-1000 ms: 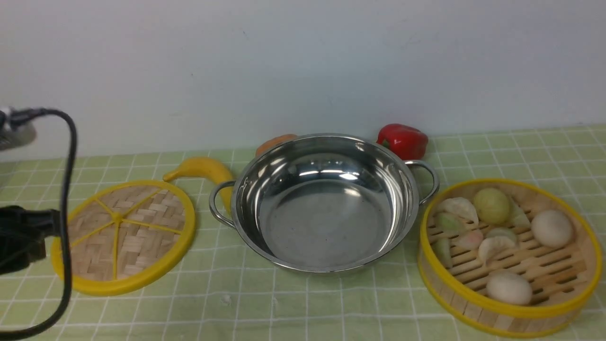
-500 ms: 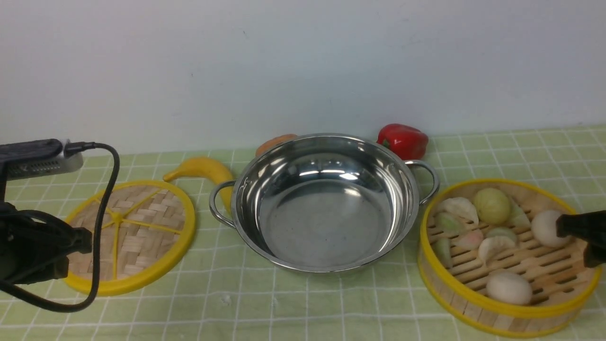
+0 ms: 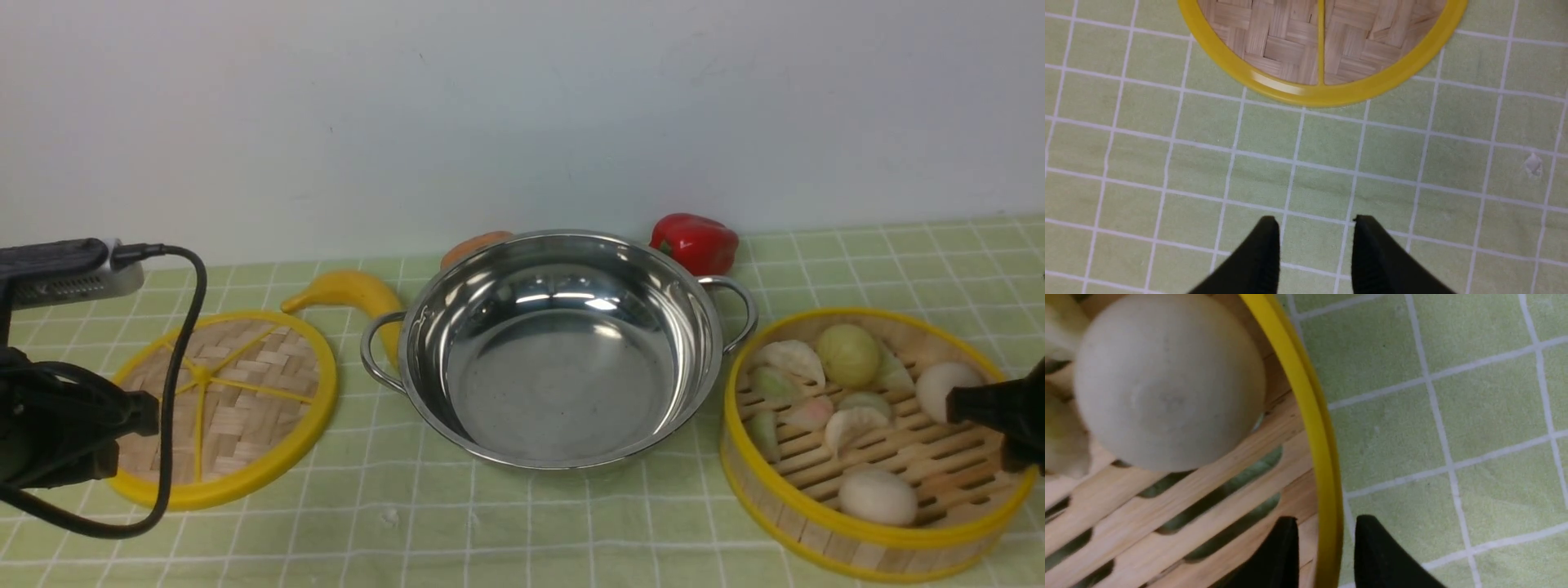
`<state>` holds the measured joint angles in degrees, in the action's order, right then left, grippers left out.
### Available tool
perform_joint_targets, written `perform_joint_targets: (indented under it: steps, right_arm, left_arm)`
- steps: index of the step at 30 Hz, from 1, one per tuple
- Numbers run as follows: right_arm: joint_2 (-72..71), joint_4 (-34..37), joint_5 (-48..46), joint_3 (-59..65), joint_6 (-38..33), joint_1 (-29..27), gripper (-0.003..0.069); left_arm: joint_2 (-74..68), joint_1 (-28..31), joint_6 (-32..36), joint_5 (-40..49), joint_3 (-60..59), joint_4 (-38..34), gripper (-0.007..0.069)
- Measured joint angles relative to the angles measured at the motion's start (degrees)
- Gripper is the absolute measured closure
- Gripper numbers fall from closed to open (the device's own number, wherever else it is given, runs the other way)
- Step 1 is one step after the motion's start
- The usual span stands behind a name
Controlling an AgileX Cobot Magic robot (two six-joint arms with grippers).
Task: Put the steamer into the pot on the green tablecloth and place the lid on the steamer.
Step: 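Reach for and grasp the rim of the bamboo steamer holding the buns with the right gripper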
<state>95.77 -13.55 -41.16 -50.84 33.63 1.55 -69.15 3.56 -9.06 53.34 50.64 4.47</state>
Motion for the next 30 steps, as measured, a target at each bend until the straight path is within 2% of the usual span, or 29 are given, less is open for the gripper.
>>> perform_joint_targets:
  steps: [1, 4, 6, 13, 20, 30]
  right_arm:
    - [0.4, -0.9, 0.1, 0.0, 0.5, 0.0, 0.0512]
    - [0.4, -3.1, -0.3, 0.0, 1.6, -0.5, 0.0585]
    - [0.4, -4.4, -0.9, -0.1, 1.7, -1.3, 0.0600]
    - [0.4, -5.0, -2.5, -0.1, 0.1, -6.1, 0.0599]
    - [-2.2, -3.1, -4.2, -0.2, -4.7, -7.4, 0.0599]
    - [-8.0, -3.0, -17.7, -8.0, -13.4, -7.4, 0.0582]
  left_arm:
    - [0.0, 0.0, 0.0, -0.3, 0.0, 0.0, 0.0382]
    - [0.0, 0.0, 0.2, -0.7, 0.0, 0.0, 0.0382]
    - [0.0, 0.0, 0.3, -0.7, 0.0, 0.0, 0.0382]
    - [0.0, 0.0, 0.6, -1.0, 0.0, -0.2, 0.0382]
    - [0.0, 0.0, 0.7, -1.1, 0.0, -0.2, 0.0382]
    - [0.0, 0.0, 0.8, -1.1, 0.0, -0.1, 0.0382]
